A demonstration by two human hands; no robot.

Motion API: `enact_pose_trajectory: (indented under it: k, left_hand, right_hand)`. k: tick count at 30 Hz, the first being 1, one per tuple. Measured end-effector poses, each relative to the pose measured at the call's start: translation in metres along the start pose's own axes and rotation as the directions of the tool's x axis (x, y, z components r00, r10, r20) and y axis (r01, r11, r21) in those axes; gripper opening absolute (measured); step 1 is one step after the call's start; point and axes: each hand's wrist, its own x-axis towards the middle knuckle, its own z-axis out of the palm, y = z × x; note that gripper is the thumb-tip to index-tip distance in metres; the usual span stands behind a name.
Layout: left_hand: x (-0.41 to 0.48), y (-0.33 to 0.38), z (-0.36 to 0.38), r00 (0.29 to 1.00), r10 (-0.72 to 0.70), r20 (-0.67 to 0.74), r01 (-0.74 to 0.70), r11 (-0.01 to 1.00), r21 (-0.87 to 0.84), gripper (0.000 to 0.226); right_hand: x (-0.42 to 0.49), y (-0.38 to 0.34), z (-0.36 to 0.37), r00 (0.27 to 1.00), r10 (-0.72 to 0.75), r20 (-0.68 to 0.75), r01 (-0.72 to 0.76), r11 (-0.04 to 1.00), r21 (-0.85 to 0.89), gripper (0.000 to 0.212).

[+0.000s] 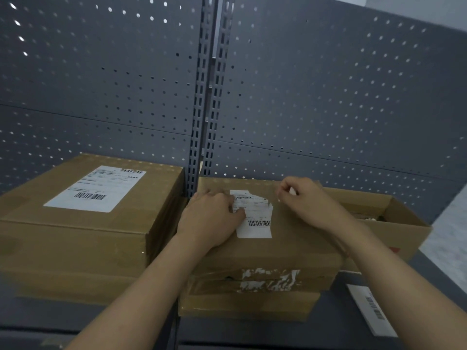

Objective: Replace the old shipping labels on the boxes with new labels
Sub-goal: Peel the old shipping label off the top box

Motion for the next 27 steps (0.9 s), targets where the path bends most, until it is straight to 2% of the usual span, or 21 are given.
enact_pose_trajectory:
  k: [4,11,19,27]
  left_hand:
    - [-0.001,0.001,-0.001,1.000,-0.003,0.007,0.003,1.000,0.001,0.048]
    - [-0.003,0.004,-0.004,1.000,-0.009,0.016,0.009,1.000,-0.006,0.048]
    - [-0.002,0.004,-0.002,1.000,-0.016,0.009,0.016,1.000,0.006,0.050]
    - [-0.001,0.003,0.001,1.000,-0.023,-0.004,0.023,1.000,0.002,0.050]
  right_hand:
    - [0.005,0.014,0.002,1.000,-0.001,0.031,0.002,1.000,-0.022,0.018]
    - [0.019,0.012,0.008,0.994,-0.058,0.094,0.073,0.984,-0.161,0.018]
    - [0.018,0.015,0.022,0.984,-0.145,0.101,0.174,0.896,-0.409,0.018]
    - [0.016,0.014,0.024,0.973,-0.208,0.099,0.230,0.879,-0.418,0.016]
